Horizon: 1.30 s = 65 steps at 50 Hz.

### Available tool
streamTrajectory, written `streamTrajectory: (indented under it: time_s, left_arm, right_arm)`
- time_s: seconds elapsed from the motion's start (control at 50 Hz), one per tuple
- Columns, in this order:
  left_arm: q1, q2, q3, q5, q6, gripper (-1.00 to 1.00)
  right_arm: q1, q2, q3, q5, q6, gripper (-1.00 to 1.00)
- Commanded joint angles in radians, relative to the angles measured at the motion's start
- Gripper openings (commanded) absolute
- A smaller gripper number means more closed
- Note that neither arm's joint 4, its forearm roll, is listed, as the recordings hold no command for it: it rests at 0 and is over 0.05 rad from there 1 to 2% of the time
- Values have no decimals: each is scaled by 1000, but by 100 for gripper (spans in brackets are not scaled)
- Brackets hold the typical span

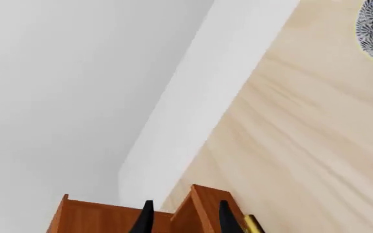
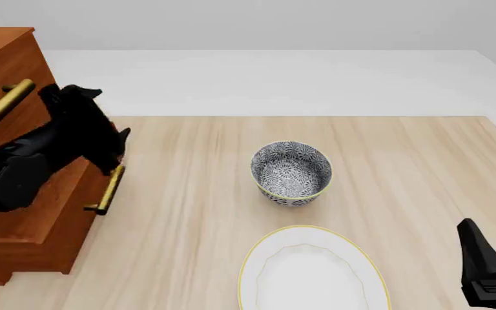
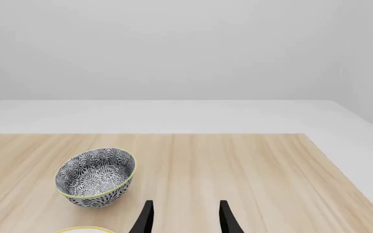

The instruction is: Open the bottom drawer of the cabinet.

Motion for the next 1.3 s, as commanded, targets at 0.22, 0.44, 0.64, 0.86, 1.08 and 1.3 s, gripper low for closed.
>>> streamTrajectory:
  time_s: [0.22, 0.44, 0.64, 0.86, 1.08, 1.3]
  left_arm:
    - [63, -79, -367, 533, -495, 100]
    - [129, -101, -421, 668, -675, 100]
    - [162, -120, -329, 662, -736, 100]
    - [179, -143, -213, 655, -787, 100]
    - [196, -116, -141, 614, -853, 100]
    - [211, -105, -64, 563, -876, 100]
  right_arm:
    - [0, 0, 0, 0, 0, 100]
    - [0, 0, 0, 0, 0, 100]
    - [0, 0, 0, 0, 0, 100]
    - [0, 0, 0, 0, 0, 100]
    - [0, 0, 0, 0, 0, 100]
    - [0, 0, 0, 0, 0, 100]
